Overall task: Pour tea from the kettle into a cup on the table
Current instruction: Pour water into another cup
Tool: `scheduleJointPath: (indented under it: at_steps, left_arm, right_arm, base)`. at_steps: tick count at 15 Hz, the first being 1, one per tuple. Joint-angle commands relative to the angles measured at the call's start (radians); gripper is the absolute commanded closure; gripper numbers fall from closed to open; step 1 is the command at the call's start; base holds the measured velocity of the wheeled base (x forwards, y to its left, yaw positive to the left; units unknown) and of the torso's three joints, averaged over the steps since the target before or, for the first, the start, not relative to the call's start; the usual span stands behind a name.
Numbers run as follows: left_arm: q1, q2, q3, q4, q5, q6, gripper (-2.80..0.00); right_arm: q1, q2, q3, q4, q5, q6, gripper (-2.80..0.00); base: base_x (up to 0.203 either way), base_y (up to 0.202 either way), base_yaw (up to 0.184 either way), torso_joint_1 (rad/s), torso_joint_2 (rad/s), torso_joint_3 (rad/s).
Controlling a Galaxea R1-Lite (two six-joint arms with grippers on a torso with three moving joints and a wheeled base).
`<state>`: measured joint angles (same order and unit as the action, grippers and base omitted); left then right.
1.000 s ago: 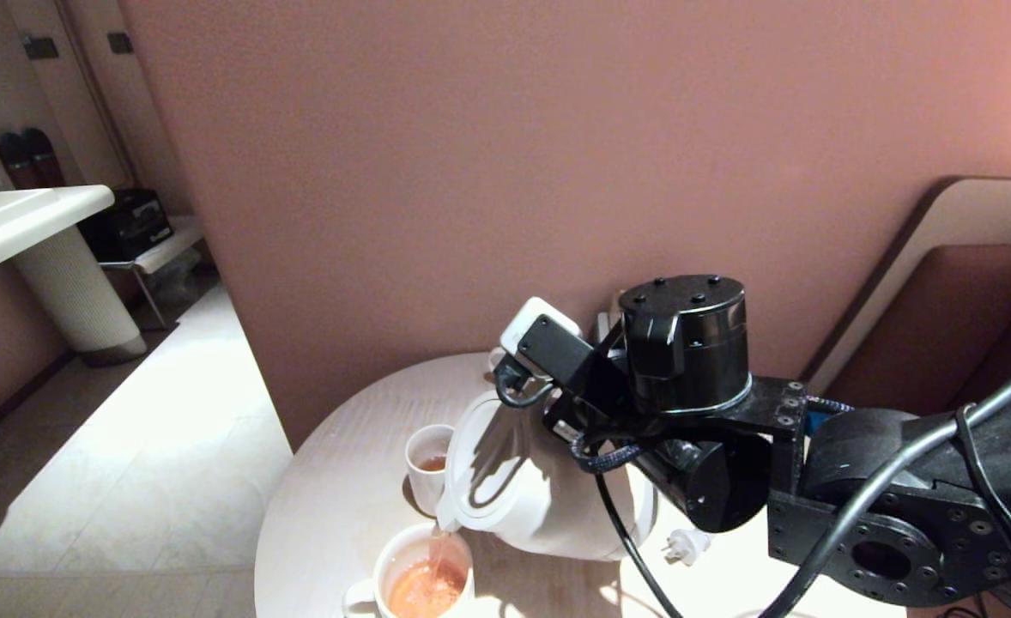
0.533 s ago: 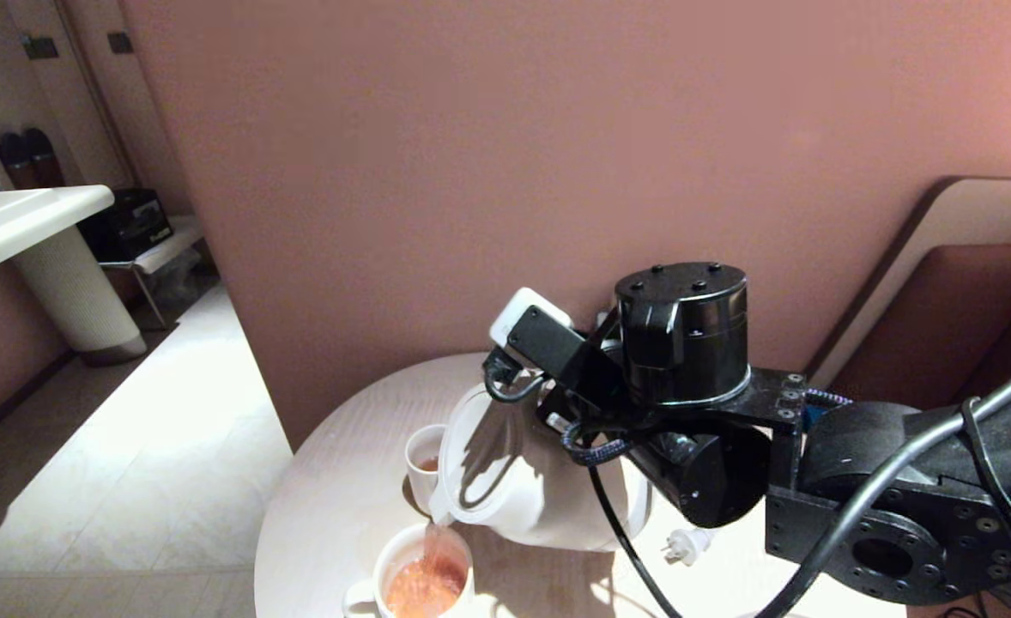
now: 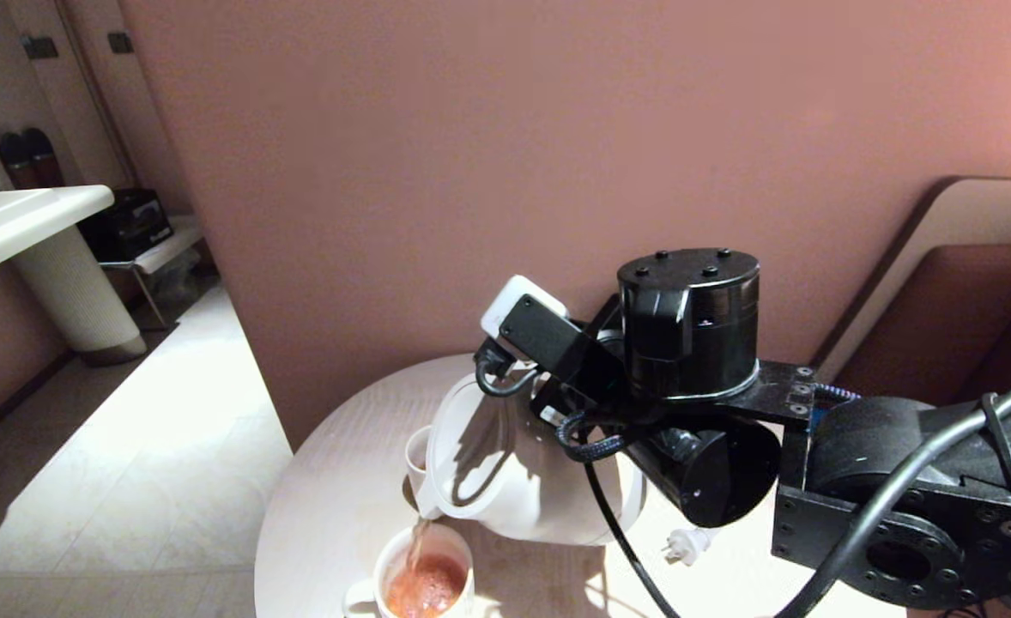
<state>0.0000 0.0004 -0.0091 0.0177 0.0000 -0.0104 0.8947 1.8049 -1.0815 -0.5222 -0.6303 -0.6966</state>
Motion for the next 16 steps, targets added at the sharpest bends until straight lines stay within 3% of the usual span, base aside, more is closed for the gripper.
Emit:
scheduleJointPath:
  at_steps: [1, 4, 7, 13, 16]
  left_arm:
    - [0.000, 0.000, 0.000, -0.001, 0.000, 0.000, 0.00]
    - [0.000, 0.001, 0.000, 0.001, 0.000, 0.000, 0.00]
    - [0.000, 0.000, 0.000, -0.001, 0.000, 0.000, 0.00]
    - [0.000, 0.001, 0.000, 0.000, 0.000, 0.000, 0.00]
    - [0.000, 0.000, 0.000, 0.001, 0.000, 0.000, 0.00]
  right_arm:
    - [0.001, -0.013, 0.000, 0.011, -0.007, -0.004, 0.00]
    - [0.006, -0.024, 0.024, 0.032, -0.025, 0.012, 0.00]
    - [0.005, -0.022, 0.071, 0.027, -0.024, 0.085, 0.00]
    - [0.006, -0.015, 0.154, 0.021, -0.023, 0.321, 0.00]
    - [0.005, -0.020, 0.202, 0.021, -0.026, 0.479, 0.00]
  base:
    - [0.000, 0.000, 0.000, 0.000, 0.00, 0.000]
    - [0.000, 0.000, 0.000, 0.000, 0.00, 0.000]
    - [0.000, 0.000, 0.000, 0.000, 0.00, 0.000]
    - [0.000, 0.000, 0.000, 0.000, 0.00, 0.000]
    - [0.000, 0.000, 0.000, 0.000, 0.00, 0.000]
